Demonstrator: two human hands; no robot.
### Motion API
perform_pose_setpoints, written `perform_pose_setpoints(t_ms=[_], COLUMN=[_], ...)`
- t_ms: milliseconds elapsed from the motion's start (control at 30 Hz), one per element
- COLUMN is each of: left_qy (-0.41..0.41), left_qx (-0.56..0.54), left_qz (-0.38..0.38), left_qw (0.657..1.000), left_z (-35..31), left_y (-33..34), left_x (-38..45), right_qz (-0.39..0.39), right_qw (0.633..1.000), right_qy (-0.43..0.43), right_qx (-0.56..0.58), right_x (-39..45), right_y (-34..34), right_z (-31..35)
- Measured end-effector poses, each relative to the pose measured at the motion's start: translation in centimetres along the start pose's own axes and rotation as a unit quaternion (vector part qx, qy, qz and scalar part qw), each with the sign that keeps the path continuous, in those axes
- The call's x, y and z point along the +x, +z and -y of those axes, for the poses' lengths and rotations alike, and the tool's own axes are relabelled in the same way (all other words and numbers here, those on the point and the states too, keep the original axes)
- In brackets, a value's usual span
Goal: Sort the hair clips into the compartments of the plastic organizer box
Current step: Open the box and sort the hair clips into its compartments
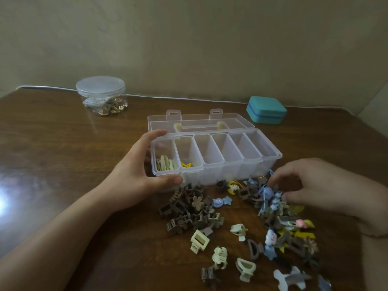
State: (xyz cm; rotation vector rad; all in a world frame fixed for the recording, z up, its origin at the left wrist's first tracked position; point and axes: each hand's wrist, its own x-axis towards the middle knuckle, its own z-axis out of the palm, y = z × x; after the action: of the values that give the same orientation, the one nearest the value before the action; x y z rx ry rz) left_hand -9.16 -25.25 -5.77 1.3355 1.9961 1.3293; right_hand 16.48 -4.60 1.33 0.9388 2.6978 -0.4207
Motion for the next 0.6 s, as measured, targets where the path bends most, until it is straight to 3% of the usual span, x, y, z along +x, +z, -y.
perform_pose_setpoints(t_ms=[167,267,367,600], left_qy=[0.004,0.006,0.009,0.008], left_qx=[-0.003,-0.003,-0.004,-0.010], left_qz=[-0.001,-0.003,0.001,0.001], left_qw=[1.000,1.000,1.000,1.000], left_z=[-0.1,-0.1,-0.1,-0.1], left_y=[0.0,0.0,-0.1,0.0], left_x=[0.0,-0.1,-0.1,-0.1], right_qz=[0.042,0.001,-0.027,0.004], right_qw=[0.998,0.997,0.997,0.999], right_qy=[-0.051,-0.069,-0.060,-0.040], right_qx=[-0.001,0.024,0.030,-0.023], right_x=[-0.3,-0.6,-0.5,-0.1], right_y=[0.3,0.0,0.1,0.8], right_z=[1.1,1.3,1.6,2.1])
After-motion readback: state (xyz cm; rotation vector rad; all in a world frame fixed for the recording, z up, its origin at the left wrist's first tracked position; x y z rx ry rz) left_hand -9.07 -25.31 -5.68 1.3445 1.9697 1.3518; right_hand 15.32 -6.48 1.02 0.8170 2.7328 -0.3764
